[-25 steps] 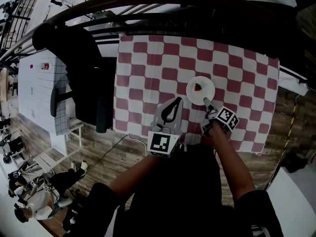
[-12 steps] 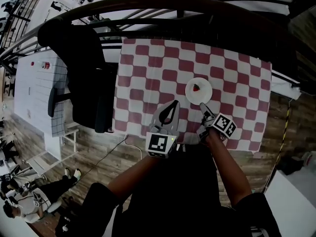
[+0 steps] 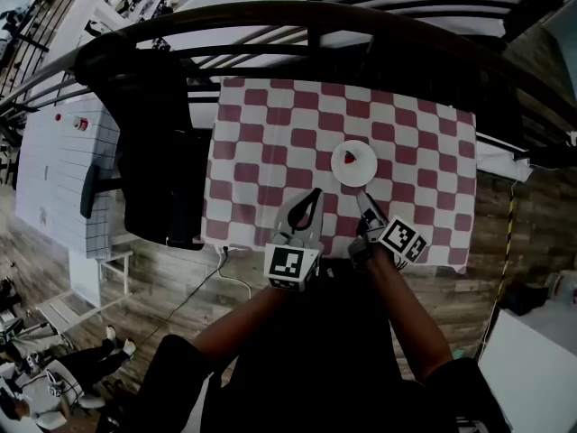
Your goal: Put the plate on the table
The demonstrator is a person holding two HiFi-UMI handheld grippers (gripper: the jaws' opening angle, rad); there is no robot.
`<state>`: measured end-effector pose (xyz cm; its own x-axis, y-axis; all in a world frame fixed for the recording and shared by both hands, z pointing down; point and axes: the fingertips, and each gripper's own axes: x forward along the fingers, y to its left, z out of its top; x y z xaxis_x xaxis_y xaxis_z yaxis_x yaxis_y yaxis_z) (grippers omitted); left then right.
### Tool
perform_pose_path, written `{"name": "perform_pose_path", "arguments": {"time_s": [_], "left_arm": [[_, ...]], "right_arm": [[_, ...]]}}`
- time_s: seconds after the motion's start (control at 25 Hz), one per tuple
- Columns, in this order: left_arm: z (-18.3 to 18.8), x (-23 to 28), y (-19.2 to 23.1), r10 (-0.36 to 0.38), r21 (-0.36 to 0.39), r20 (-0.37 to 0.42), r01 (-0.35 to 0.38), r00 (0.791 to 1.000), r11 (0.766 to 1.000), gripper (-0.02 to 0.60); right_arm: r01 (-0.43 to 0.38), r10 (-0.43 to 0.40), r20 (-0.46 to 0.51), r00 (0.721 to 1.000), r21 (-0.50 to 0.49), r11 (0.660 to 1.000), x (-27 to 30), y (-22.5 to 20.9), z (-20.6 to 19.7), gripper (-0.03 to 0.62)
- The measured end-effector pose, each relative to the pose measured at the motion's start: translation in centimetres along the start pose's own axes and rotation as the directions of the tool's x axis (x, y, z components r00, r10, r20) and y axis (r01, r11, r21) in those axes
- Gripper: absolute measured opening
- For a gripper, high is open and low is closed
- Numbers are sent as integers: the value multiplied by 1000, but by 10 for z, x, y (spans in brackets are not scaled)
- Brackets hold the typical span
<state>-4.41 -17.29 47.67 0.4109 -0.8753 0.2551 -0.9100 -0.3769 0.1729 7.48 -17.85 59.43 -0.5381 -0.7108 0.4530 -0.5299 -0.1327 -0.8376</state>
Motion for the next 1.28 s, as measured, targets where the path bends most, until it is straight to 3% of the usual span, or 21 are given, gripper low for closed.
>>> {"name": "perform_pose_path", "arguments": {"time_s": [0.24, 0.48, 0.92, 1.28], "left_arm": [[5, -27, -17, -37, 9, 30, 37, 999, 999, 10], [17, -45, -24, -58, 22, 72, 56, 996, 998, 10], [28, -76, -44, -105, 84, 128, 94, 986, 992, 9], [25, -95, -49, -117, 93, 148, 104, 982, 990, 10]], "right_arm": [[-34, 48, 97, 994, -140, 990, -41, 41, -3, 50], [-28, 84, 169, 982, -312, 950, -71, 76, -11, 3], [88, 114, 269, 956, -640, 763, -114, 129, -29, 0], [154, 140, 313, 939, -750, 644, -134, 150, -48, -2]]}}
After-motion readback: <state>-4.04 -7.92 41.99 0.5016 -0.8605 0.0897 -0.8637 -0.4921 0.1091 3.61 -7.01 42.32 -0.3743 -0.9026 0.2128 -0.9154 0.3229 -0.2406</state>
